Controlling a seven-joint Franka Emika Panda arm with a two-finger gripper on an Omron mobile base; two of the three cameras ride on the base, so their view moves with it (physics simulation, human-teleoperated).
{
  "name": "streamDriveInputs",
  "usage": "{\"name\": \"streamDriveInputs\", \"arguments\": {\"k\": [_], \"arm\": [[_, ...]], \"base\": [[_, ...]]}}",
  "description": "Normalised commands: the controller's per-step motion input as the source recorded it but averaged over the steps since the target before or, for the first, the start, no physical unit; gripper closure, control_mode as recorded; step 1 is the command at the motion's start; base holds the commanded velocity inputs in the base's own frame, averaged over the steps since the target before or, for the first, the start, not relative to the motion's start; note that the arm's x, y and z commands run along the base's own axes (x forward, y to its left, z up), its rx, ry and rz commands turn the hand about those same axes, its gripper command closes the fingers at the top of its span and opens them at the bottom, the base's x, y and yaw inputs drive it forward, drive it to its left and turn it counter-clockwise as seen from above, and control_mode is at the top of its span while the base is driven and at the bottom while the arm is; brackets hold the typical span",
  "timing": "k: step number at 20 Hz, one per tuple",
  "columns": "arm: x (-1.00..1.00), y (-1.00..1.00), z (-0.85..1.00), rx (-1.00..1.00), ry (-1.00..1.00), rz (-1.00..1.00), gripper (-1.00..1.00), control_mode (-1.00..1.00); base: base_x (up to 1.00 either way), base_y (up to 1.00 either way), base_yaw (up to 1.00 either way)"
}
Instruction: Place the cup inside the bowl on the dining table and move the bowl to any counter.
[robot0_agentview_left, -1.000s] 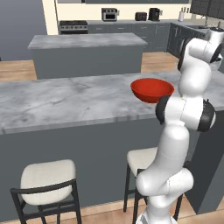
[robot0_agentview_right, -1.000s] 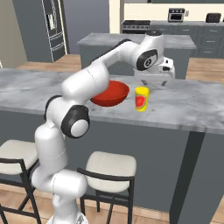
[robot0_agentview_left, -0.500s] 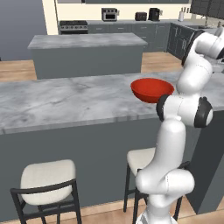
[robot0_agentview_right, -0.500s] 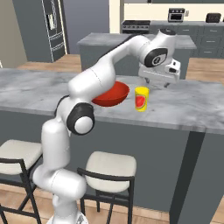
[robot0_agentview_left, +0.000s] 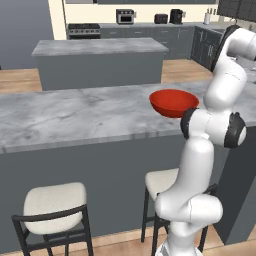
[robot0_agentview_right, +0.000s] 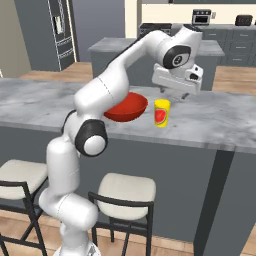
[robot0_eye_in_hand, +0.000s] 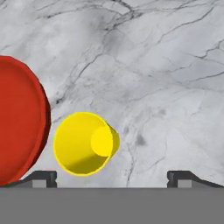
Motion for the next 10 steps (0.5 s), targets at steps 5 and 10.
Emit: {"name": "streamDriveInputs", "arguments": {"k": [5, 10], "arm": [[-0.40, 0.52, 0.00, -0.04, -0.02, 0.00, -1.00, -1.00], [0.02, 0.10, -0.17, -0.06, -0.01, 0.00, -1.00, -1.00]], "base": [[0.00, 0.00, 0.00], [0.00, 0.00, 0.00]]}}
